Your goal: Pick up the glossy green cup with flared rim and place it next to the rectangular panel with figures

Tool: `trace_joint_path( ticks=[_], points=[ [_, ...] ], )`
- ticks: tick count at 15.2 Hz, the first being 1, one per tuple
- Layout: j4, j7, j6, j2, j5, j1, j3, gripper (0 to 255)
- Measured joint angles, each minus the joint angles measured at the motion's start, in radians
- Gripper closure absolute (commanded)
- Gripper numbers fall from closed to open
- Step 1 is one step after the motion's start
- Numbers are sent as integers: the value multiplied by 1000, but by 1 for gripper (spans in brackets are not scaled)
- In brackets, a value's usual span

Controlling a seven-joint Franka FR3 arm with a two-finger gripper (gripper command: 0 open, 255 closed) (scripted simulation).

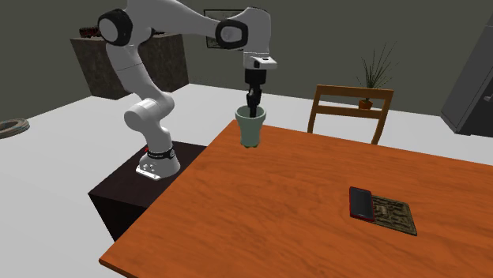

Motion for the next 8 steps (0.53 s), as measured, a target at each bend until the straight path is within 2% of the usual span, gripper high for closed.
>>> trace_joint_path(
  ticks=[8],
  points=[
    [252, 3, 50, 302, -33, -14, -3, 255]
  ],
)
